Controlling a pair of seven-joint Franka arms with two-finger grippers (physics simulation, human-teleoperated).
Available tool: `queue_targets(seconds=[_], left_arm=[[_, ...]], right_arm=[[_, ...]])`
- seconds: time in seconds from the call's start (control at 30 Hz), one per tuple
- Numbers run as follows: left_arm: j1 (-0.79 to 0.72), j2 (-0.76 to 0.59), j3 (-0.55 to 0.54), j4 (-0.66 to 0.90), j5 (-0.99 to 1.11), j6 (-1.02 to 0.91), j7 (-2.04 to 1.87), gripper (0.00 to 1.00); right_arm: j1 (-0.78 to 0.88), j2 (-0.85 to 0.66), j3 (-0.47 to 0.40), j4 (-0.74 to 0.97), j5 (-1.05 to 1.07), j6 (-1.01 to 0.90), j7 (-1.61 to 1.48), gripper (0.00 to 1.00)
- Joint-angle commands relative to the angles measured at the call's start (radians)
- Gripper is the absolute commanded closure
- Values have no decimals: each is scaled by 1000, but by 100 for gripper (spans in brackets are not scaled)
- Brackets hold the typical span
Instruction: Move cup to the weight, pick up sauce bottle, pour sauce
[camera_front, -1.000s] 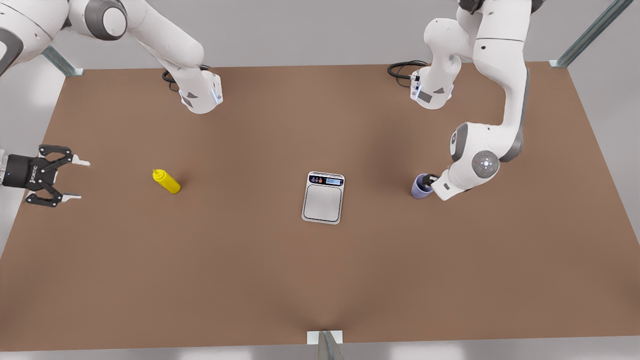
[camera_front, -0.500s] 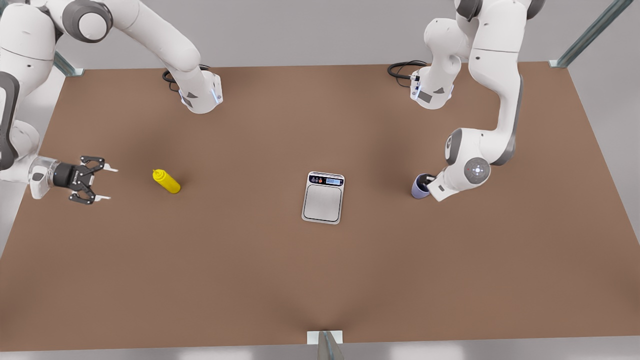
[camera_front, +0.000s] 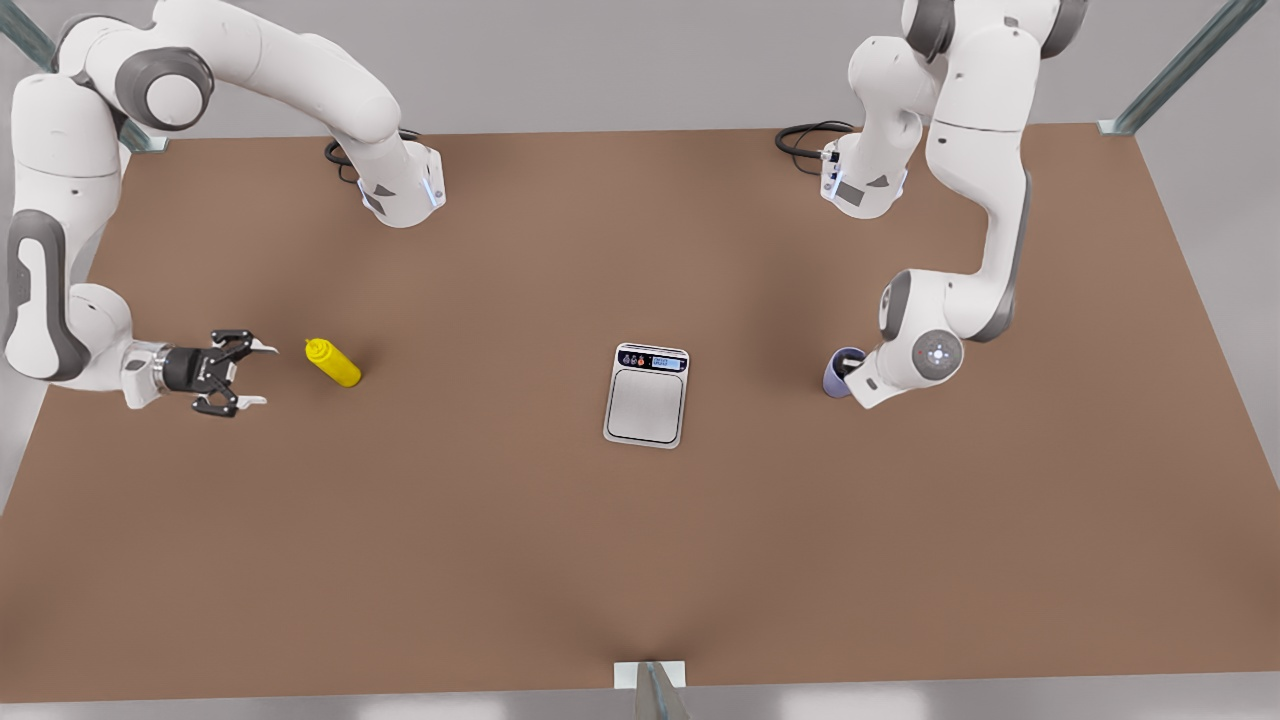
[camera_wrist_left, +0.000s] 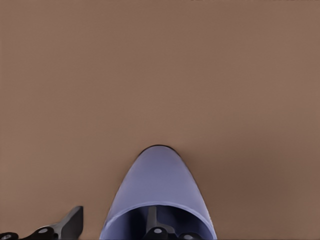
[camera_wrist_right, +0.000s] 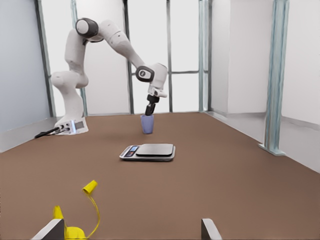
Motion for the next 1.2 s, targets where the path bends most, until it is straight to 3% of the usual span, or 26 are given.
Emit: queue_targets(seconds=[0.0, 0.1, 0.17, 0.6, 0.87, 1.17], left_arm=[[1, 4, 0, 0, 1, 0, 0, 55], [-1, 5, 0, 0, 1, 0, 0, 63], [-1, 5, 0, 0, 1, -1, 0, 78], [-1, -39, -38, 32, -7, -14, -101, 79], [1, 37, -361, 256, -134, -64, -730, 79], [-24, 194, -474, 495, -133, -54, -980, 79]], right_arm=[[-7, 7, 0, 0, 0, 0, -8, 0], [-28, 27, 0, 0, -23, -26, -5, 0], [-31, 31, -3, 0, -29, -23, -4, 0], [-47, 28, 5, -103, -71, 37, -8, 0], [-60, 25, 49, -155, -71, 92, -19, 0], [-48, 22, 57, -166, -71, 118, -21, 0]])
